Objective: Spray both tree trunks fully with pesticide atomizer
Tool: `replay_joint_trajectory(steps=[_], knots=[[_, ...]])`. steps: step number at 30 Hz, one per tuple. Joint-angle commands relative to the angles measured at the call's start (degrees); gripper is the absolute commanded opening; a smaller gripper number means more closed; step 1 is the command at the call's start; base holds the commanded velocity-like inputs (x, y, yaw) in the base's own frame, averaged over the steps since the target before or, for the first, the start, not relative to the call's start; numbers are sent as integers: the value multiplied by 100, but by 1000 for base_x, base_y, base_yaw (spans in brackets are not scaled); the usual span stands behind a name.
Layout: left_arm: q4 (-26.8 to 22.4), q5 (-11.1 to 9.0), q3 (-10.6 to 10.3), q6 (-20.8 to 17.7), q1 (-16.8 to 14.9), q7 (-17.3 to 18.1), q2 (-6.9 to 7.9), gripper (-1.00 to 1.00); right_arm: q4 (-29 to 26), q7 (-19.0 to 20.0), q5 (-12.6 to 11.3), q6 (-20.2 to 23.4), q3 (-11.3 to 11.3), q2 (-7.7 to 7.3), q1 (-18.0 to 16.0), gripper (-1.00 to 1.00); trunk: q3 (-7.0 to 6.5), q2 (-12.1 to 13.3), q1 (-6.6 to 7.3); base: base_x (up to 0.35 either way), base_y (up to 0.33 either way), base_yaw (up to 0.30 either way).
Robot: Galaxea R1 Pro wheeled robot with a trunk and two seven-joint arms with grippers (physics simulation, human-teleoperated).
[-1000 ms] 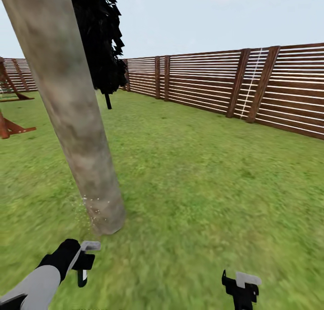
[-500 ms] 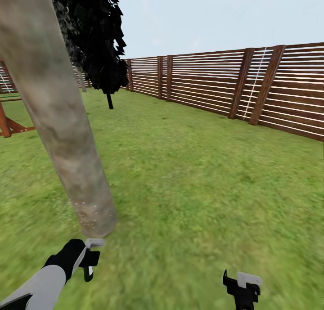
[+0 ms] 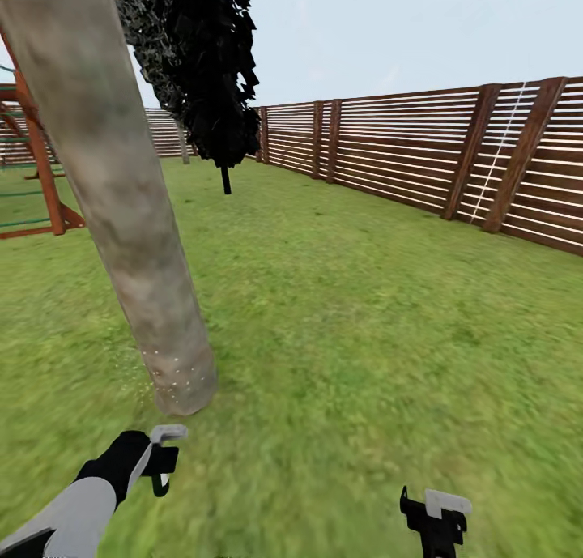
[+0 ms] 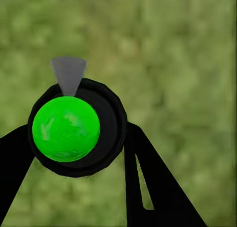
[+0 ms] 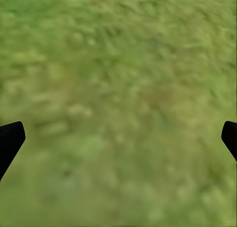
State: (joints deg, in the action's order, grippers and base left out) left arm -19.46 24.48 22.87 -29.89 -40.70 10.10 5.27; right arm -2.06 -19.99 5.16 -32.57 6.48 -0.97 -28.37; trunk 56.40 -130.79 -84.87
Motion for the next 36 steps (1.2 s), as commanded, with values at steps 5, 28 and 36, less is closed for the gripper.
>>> replay_joint_trajectory(steps=[5, 28, 36], knots=[[21, 58, 86, 125, -4, 45, -21, -100, 3, -14, 55, -13, 47, 0, -2, 100, 5, -2, 1, 68, -276, 198], [30, 57, 126, 132, 0, 50, -26, -100, 9, -14, 55, -13, 38, 9, -2, 100, 5, -2, 1, 102, -251, 178], [30, 57, 127, 132, -3, 49, -26, -100, 7, -14, 55, -13, 40, 9, -3, 100, 5, -2, 1, 241, -185, 122]])
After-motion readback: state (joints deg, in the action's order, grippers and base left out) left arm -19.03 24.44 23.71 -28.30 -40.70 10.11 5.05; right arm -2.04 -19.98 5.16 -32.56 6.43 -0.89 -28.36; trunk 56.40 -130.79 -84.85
